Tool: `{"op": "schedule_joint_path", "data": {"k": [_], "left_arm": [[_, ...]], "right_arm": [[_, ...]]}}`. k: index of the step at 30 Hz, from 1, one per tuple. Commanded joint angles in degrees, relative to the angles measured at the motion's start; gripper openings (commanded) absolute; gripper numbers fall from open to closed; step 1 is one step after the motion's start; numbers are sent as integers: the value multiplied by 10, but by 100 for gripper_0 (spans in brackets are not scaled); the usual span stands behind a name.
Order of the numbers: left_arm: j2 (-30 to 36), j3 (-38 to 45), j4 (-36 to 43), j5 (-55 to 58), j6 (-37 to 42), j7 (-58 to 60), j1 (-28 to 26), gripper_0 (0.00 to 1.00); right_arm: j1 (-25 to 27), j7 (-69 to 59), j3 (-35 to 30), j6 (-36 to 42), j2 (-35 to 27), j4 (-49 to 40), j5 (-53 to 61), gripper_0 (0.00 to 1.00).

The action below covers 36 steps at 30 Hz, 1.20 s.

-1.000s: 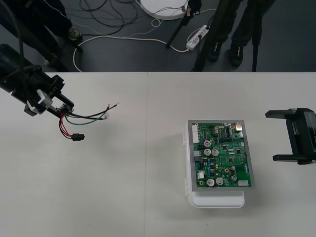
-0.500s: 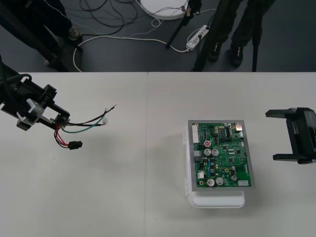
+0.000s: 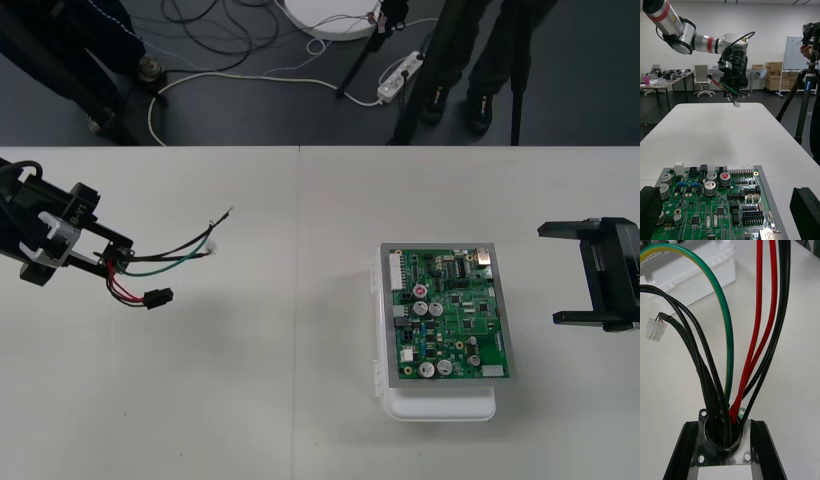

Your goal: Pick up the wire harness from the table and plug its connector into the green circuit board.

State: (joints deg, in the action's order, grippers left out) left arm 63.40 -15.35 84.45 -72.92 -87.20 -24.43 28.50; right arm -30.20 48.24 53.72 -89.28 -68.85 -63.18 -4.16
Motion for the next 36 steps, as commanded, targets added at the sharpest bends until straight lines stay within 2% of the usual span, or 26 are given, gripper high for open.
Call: {"op": "schedule_joint_path", "data": {"k": [1,16,36], "left_arm": [[-25,59,49,-6,-28,125,-42,0],[-141,151,154,-44,-28,292,-90,0],[-311,175,232,-99,-28,501,-94,0]], "right_arm": [[-16,-31,2,-7,2,2,6,100],[-16,-32,2,-7,2,2,5,100],[-16,-38,2,-7,2,2,5,100]]}}
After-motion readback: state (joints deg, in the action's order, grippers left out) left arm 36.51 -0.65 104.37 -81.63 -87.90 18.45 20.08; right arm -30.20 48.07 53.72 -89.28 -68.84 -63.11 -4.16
